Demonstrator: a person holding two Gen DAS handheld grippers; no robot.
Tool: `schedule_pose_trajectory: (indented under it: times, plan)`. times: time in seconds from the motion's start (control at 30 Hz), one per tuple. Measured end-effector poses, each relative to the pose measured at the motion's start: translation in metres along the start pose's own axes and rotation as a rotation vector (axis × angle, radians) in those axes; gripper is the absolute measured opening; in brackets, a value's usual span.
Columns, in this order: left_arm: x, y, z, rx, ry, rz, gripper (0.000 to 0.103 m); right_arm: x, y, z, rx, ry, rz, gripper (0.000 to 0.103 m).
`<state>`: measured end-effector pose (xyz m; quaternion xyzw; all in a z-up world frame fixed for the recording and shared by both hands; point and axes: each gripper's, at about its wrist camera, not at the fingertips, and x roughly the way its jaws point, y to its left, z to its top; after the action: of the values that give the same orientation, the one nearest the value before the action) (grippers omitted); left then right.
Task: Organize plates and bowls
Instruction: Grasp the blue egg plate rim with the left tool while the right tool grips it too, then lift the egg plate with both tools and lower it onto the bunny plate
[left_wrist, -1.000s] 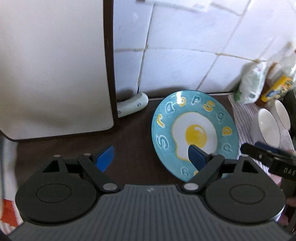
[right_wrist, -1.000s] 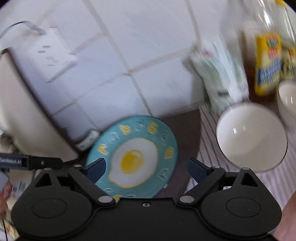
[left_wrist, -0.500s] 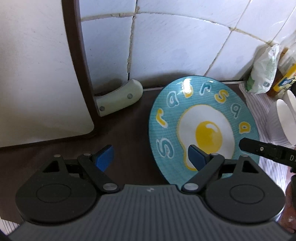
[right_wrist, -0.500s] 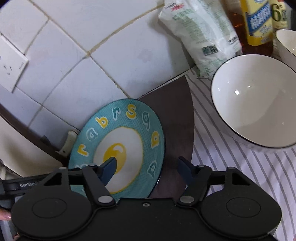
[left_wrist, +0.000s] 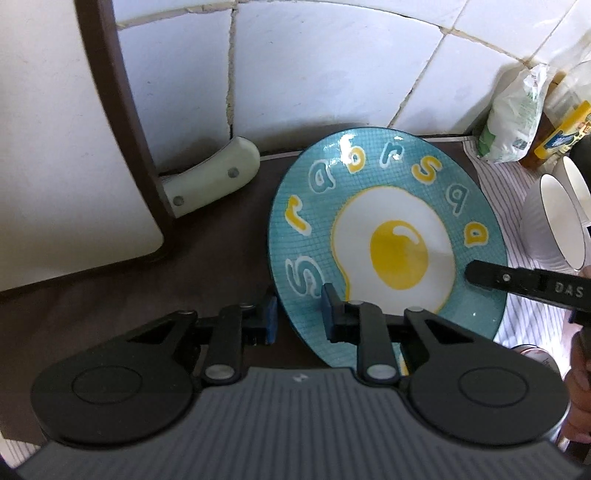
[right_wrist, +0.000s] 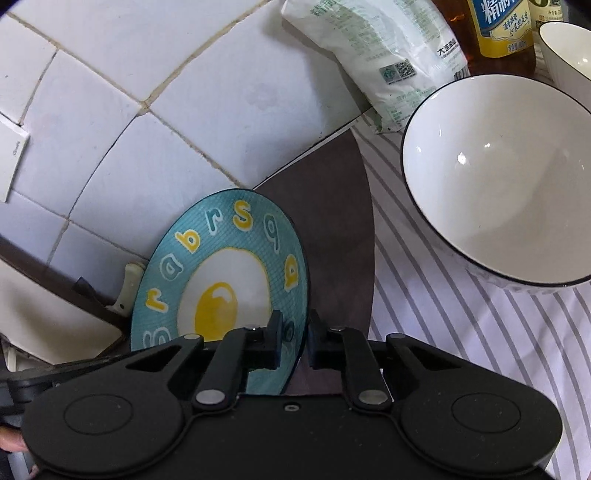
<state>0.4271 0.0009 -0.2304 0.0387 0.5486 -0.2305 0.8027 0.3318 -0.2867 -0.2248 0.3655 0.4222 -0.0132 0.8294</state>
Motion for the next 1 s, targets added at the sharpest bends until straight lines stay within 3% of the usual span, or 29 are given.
schedule_pose_trajectory:
  times: [0.2, 0.33, 0.47, 0.7, 1.0]
  plan:
    - [-0.029, 0.0, -0.007, -0.036, -0.001, -0.005, 0.022, -0.027, 0.016, -0.002, -0.034, -0.014, 0.033, 0.016]
    - [-0.06, -0.004, -0.019, -0.036, -0.048, -0.004, 0.022, -0.047, 0.013, -0.006, -0.022, -0.036, 0.092, 0.016]
    - [-0.094, -0.014, -0.03, -0.027, -0.077, 0.008, 0.022, -0.074, 0.024, -0.012, -0.08, -0.048, 0.104, 0.016]
    - [-0.152, -0.041, -0.052, -0.037, -0.104, 0.007, 0.022, -0.131, 0.024, -0.027, -0.074, -0.083, 0.174, 0.017]
    - [-0.19, -0.075, -0.092, -0.044, -0.092, 0.004, 0.022, -0.195, 0.017, -0.051, -0.121, -0.066, 0.165, 0.018]
